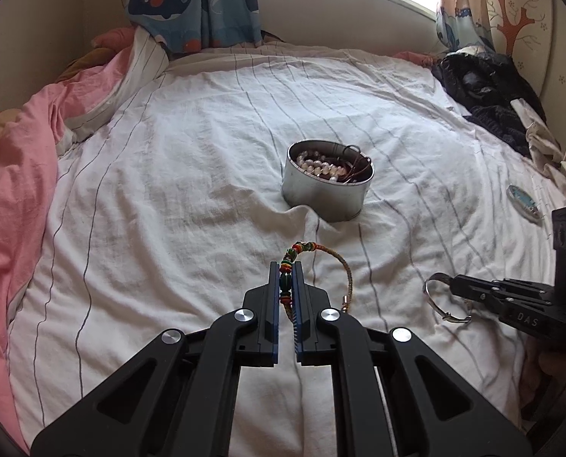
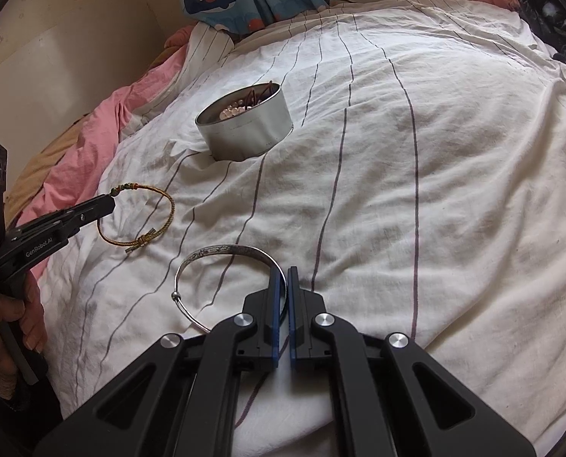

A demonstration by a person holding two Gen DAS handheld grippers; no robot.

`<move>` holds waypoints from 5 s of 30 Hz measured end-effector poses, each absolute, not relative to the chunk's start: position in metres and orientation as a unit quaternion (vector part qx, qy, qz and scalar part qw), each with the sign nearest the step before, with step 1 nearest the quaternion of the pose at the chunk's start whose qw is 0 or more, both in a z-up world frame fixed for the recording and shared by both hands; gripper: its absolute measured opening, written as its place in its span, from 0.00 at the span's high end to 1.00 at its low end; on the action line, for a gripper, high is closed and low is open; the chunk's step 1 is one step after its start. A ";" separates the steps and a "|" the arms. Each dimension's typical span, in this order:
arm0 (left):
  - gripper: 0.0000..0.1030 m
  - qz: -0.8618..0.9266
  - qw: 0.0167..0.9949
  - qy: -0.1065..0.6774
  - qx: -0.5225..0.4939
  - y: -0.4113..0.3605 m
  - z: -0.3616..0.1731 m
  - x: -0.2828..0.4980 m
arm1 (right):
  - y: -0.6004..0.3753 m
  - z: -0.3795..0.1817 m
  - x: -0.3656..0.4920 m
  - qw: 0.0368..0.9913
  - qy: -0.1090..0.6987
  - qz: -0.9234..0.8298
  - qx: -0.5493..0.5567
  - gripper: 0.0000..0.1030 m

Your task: Organize jewelry

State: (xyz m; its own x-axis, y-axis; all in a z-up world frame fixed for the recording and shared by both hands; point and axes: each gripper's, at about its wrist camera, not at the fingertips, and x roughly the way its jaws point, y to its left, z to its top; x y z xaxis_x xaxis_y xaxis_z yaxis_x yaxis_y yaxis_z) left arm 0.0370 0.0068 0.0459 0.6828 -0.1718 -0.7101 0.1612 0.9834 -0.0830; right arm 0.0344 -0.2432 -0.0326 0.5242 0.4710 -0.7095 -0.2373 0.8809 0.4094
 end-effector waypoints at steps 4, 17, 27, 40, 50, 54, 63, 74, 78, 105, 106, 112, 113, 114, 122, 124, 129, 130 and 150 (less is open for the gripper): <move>0.95 -0.110 0.924 0.365 -0.022 0.006 0.069 0.044 | -0.252 -0.023 0.047 0.861 0.429 0.215 0.169 0.96; 0.95 -0.197 0.924 0.322 -0.051 -0.048 0.107 0.124 | -0.274 0.005 0.080 0.875 0.388 0.214 0.197 0.96; 0.94 -0.107 0.910 0.398 -0.031 -0.047 0.029 0.201 | -0.280 -0.001 0.085 0.867 0.392 0.218 0.218 0.96; 0.29 -0.118 0.896 0.427 -0.006 -0.030 0.031 0.191 | -0.270 0.006 0.091 0.872 0.387 0.221 0.202 0.96; 0.17 -0.034 0.924 0.374 -0.071 0.036 0.067 0.123 | -0.220 0.036 0.140 0.898 0.358 0.225 0.121 0.96; 0.16 -0.028 0.922 0.379 -0.071 0.038 0.056 0.105 | -0.187 0.032 0.160 0.904 0.356 0.225 0.076 0.96; 0.14 -0.026 0.926 0.375 -0.030 0.019 0.057 0.100 | -0.172 0.009 0.181 0.902 0.381 0.198 0.047 0.90; 0.07 -0.010 0.936 0.351 0.017 -0.002 0.063 0.049 | -0.200 0.024 0.066 0.905 0.378 0.194 0.035 0.52; 0.07 -0.018 0.931 0.365 0.014 -0.010 0.051 0.031 | -0.211 0.018 0.030 0.908 0.384 0.167 0.036 0.39; 0.07 -0.019 0.906 0.423 0.001 -0.029 -0.012 0.024 | -0.226 -0.029 -0.001 0.905 0.416 0.080 0.030 0.26; 0.07 -0.018 0.905 0.425 0.002 -0.029 -0.013 0.024 | -0.226 -0.029 -0.001 0.905 0.417 0.081 0.029 0.26; 0.07 -0.016 0.903 0.430 0.002 -0.029 -0.015 0.027 | -0.225 -0.030 -0.001 0.905 0.417 0.085 0.032 0.24; 0.07 -0.015 0.903 0.430 0.003 -0.030 -0.015 0.027 | -0.225 -0.030 -0.001 0.904 0.417 0.086 0.033 0.23; 0.07 -0.015 0.903 0.430 0.004 -0.030 -0.015 0.027 | -0.225 -0.030 -0.001 0.904 0.417 0.087 0.034 0.23; 0.07 -0.012 0.902 0.432 0.009 -0.032 -0.017 0.027 | -0.226 -0.030 -0.001 0.904 0.417 0.093 0.038 0.21; 0.07 -0.012 0.902 0.432 0.009 -0.032 -0.017 0.028 | -0.226 -0.029 -0.001 0.904 0.417 0.093 0.038 0.21; 0.07 -0.012 0.902 0.432 0.009 -0.032 -0.017 0.028 | -0.226 -0.029 -0.001 0.904 0.417 0.092 0.038 0.20; 0.07 -0.012 0.902 0.432 0.009 -0.032 -0.017 0.028 | -0.226 -0.029 -0.001 0.904 0.417 0.092 0.038 0.20; 0.07 -0.013 0.902 0.432 0.007 -0.032 -0.017 0.028 | -0.226 -0.029 -0.001 0.904 0.417 0.093 0.038 0.20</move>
State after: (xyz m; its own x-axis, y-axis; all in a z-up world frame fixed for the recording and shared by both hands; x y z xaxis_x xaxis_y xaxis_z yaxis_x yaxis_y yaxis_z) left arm 0.0280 -0.0316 -0.0168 0.6265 -0.0174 -0.7792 0.0290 0.9996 0.0010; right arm -0.0011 -0.2258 -0.0293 0.6359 0.1991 -0.7457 -0.1354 0.9799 0.1462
